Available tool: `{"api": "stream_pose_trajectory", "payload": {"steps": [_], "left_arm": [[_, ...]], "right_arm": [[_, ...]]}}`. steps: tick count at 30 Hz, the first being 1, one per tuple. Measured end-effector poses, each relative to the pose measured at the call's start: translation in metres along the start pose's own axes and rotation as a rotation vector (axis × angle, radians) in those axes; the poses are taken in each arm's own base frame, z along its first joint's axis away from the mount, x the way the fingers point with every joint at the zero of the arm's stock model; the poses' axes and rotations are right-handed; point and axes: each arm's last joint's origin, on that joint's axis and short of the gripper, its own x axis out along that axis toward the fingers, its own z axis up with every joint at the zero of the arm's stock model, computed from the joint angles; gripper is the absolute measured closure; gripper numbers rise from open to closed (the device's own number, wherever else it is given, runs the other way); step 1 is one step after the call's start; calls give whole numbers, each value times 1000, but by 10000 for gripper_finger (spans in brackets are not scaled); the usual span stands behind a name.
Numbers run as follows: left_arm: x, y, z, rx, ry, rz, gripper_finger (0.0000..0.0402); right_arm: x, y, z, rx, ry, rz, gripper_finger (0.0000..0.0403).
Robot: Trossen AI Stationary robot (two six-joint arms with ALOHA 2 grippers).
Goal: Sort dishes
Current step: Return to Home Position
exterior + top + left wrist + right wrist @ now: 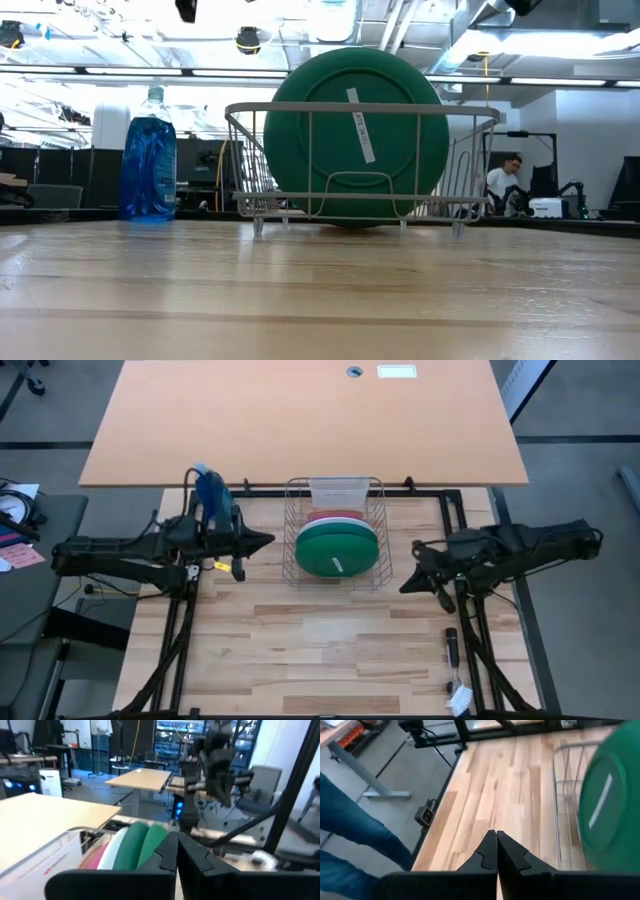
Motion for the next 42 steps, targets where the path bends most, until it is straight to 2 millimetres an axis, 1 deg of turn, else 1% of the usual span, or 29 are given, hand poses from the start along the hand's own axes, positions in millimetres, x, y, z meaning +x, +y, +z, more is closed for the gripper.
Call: {"api": "stream_pose_trajectory", "payload": {"steps": [3, 5, 8, 10, 12, 16, 22, 28, 35, 39, 42], "left_arm": [[-5, 3, -19, 52, 1, 16, 401], [-9, 7, -27, 54, -24, 31, 401], [-16, 10, -41, 49, -44, 41, 401], [-19, 11, -52, 62, -46, 40, 401], [-23, 12, -58, 74, -75, 39, 401], [-30, 15, -72, 64, -88, 50, 401], [-41, 18, -88, 46, -102, 45, 401], [-50, 20, -104, 34, -97, 46, 401], [-56, 23, -113, 48, -107, 78, 401], [-60, 25, -130, 29, -77, 85, 401], [-63, 27, -146, -26, -95, 84, 401]], "right_arm": [[7, -2, -4, -66, -48, 9, 401], [10, -4, -8, -83, -85, 2, 402], [16, -10, -15, -96, -160, -16, 402], [19, -15, -23, -94, -196, -25, 402], [22, -18, -29, -90, -241, -25, 402], [35, -30, -52, -67, -250, -65, 402], [50, -45, -75, -31, -348, -87, 403], [62, -53, -102, -29, -376, -87, 403], [71, -62, -132, 20, -353, -108, 403], [75, -68, -154, 36, -359, -153, 403], [75, -70, -166, 67, -414, -154, 403]]}}
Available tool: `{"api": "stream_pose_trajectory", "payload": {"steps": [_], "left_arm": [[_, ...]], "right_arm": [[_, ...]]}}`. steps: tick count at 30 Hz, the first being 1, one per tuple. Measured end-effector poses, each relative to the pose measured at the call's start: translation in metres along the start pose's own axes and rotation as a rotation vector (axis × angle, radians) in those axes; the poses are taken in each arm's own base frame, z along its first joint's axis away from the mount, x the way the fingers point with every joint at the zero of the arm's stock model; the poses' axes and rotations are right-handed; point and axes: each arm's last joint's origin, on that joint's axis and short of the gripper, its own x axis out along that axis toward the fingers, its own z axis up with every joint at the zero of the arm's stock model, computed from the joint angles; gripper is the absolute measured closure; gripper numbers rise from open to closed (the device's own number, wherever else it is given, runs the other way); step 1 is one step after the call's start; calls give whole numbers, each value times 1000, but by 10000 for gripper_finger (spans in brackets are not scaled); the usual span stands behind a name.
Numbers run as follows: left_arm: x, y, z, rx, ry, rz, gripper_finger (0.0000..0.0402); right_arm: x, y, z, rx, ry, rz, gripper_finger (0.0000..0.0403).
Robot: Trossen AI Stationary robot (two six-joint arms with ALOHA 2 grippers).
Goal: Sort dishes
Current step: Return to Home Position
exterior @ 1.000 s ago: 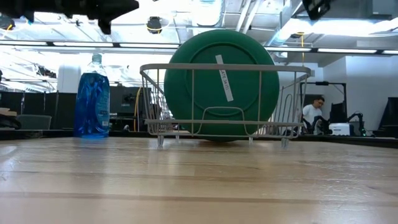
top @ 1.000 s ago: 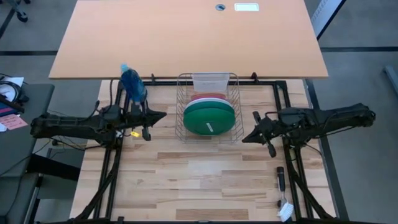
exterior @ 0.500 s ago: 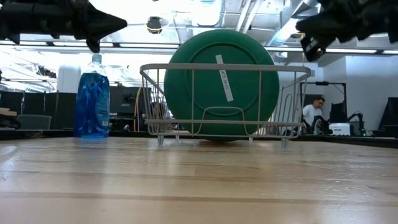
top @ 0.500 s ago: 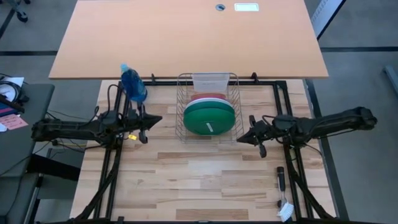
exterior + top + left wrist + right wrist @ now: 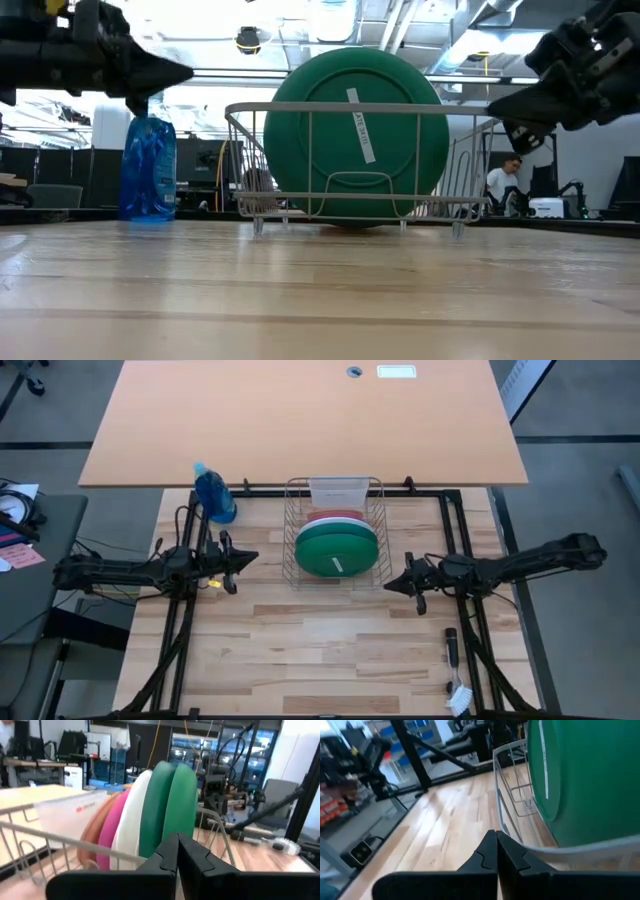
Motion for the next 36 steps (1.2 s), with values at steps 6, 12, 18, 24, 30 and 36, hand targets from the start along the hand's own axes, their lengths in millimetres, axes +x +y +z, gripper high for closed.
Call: {"api": "stream_pose_trajectory", "payload": {"steps": [6, 12, 18, 24, 30, 36], "left_arm": [[-2, 1, -5, -22, -5, -1, 401], [-3, 1, -5, -12, -4, 2, 401], [-8, 2, -7, -38, 20, 8, 401], [-16, 4, -2, -41, -20, 11, 401], [-23, 5, -2, -33, -27, 18, 401], [-26, 6, -6, 19, 9, 24, 401]], "right_arm": [[-3, -3, -12, 69, 42, -9, 403], [-6, 1, -11, 89, 33, 15, 403], [-14, 1, -10, 106, 42, 21, 403], [-27, 0, -13, 87, 75, 20, 403], [-40, 1, -7, 40, -8, 38, 403], [-46, -2, 0, -12, -103, -15, 403]]}}
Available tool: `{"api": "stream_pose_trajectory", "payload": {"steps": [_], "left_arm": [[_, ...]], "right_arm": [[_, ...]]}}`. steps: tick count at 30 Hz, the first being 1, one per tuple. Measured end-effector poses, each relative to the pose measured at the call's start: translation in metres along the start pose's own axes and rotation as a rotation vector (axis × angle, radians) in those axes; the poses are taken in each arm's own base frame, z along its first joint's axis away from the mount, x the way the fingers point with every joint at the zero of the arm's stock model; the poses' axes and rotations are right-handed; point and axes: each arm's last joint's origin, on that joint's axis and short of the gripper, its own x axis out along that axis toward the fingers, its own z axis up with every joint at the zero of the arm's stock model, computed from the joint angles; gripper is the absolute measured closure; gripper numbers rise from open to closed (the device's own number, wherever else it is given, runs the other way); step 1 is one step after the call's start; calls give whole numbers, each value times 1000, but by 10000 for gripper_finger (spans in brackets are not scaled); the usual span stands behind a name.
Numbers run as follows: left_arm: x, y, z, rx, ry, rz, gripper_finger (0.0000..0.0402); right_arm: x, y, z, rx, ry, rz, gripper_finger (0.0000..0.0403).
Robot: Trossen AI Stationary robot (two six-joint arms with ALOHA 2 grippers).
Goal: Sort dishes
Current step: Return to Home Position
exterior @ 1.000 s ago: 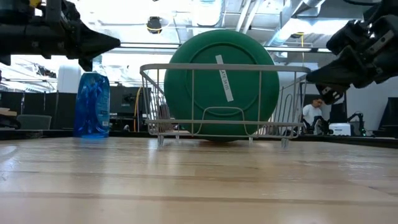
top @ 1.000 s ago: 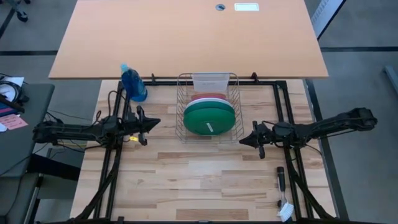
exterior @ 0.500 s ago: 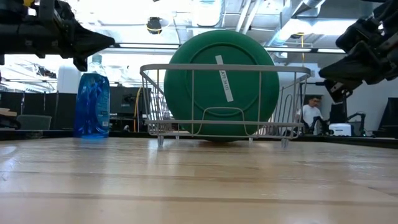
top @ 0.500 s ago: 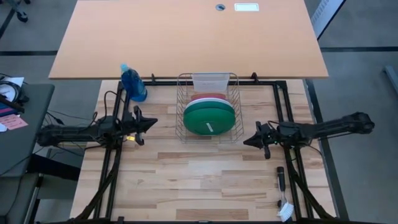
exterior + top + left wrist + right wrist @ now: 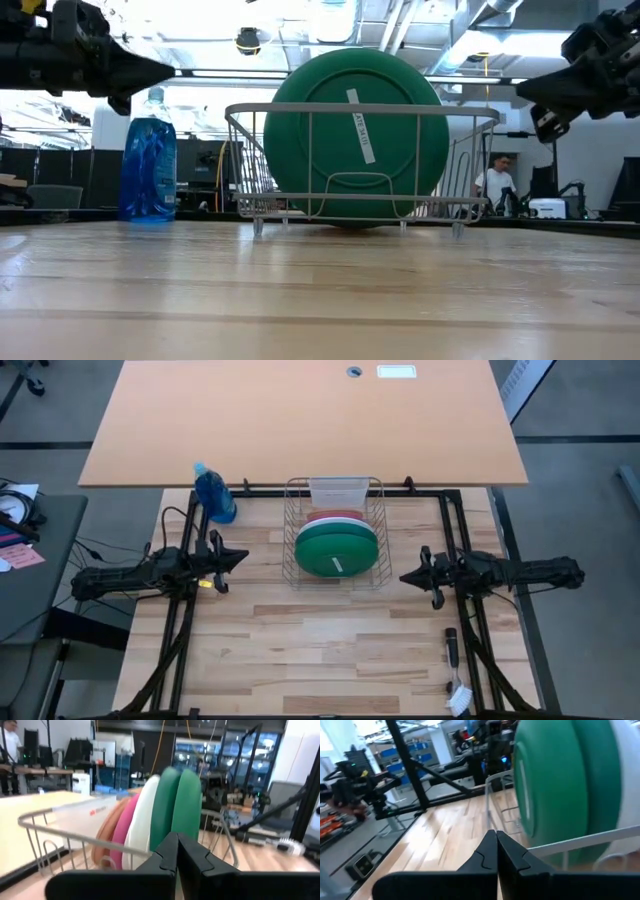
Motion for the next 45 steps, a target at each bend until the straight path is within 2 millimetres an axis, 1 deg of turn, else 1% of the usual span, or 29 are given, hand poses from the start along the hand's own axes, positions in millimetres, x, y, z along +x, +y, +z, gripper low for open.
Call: {"api": "stream_pose_trajectory", "payload": {"steps": [3, 8, 10, 13, 18, 22, 25, 28, 30, 37, 45], "left_arm": [[0, 0, -4, -6, 42, 4, 401], [0, 0, -9, -150, 95, -23, 401], [-1, -1, -10, -176, 112, -55, 401], [-1, -3, -11, -141, 133, -115, 401], [-1, -3, -11, -114, 133, -121, 401], [-1, -3, -11, -84, 130, -124, 401], [-1, -3, -11, -33, 124, -112, 401], [-1, -1, -10, 18, 106, -63, 401], [0, 0, -9, 50, 88, -37, 401], [0, 0, -8, 45, 80, -28, 401], [0, 0, -9, 29, 91, -28, 401]], "right_arm": [[-1, -3, 1, 1, -14, -31, 403], [-1, -8, 2, 1, -20, -82, 403], [0, -9, 2, 2, -17, -93, 403], [-1, -11, 3, -41, -28, -114, 403], [-5, -10, 9, -124, -98, -103, 403], [-6, -8, 15, -108, -120, -95, 403], [-7, -5, 18, -23, -148, -58, 403], [-6, 1, 14, 35, -126, 32, 403], [-5, 5, 11, 24, -106, 63, 403], [-5, 11, 5, -26, -57, 38, 403], [-2, 11, 2, -110, -13, 32, 403]]}}
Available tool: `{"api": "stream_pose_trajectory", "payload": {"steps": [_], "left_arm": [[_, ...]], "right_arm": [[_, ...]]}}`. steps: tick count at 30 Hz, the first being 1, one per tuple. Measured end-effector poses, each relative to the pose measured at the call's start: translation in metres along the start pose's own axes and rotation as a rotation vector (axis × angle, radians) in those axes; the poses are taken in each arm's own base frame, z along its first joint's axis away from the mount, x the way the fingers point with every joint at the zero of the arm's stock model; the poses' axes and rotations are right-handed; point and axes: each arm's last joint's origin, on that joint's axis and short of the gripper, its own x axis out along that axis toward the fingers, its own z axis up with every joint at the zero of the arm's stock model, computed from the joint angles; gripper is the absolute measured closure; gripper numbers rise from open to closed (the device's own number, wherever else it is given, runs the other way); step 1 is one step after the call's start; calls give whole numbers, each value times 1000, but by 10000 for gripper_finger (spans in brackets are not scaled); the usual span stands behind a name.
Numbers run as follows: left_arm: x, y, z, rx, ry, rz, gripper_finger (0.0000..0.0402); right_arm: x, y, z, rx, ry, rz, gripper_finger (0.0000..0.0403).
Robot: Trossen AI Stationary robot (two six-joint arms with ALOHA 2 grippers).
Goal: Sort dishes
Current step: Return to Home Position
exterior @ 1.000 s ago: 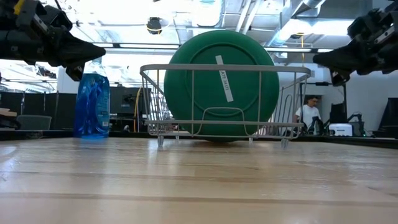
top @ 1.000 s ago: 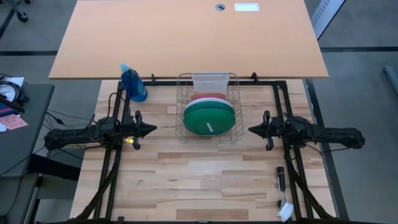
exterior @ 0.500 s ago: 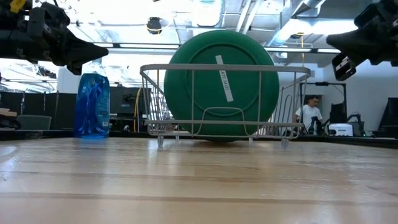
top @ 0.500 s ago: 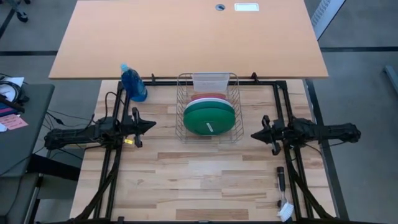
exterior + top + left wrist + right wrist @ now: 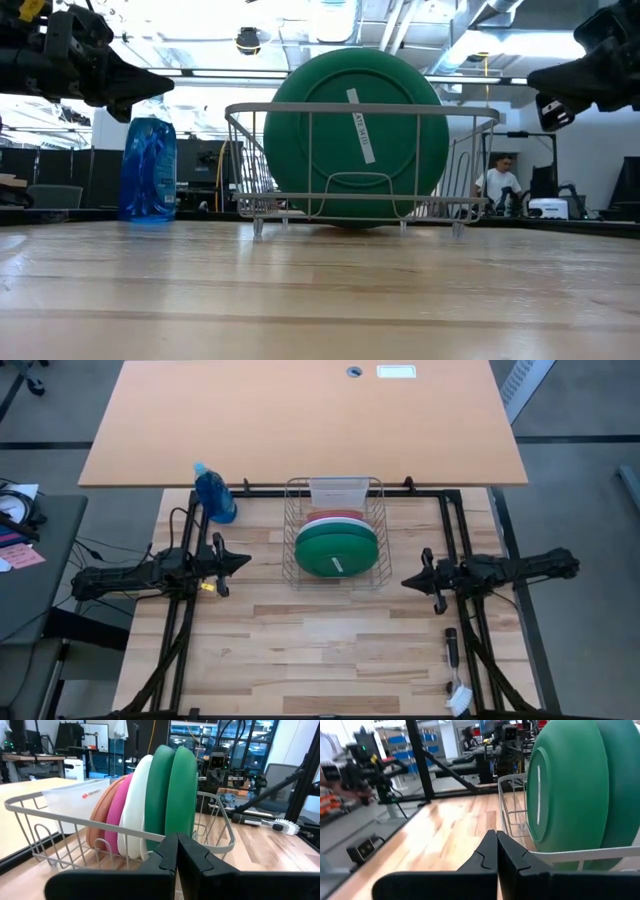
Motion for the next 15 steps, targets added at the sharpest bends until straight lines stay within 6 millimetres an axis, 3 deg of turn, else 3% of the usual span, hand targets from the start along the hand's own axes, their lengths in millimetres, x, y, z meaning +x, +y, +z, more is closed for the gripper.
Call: {"api": "stream_pose_trajectory", "payload": {"steps": [8, 15], "left_arm": [[0, 0, 0, -23, 1, -2, 401], [0, -1, 0, -63, 3, -26, 401]], "right_arm": [[5, -5, -6, -81, 79, -28, 403], [-1, -12, 2, -121, -12, -103, 403]]}}
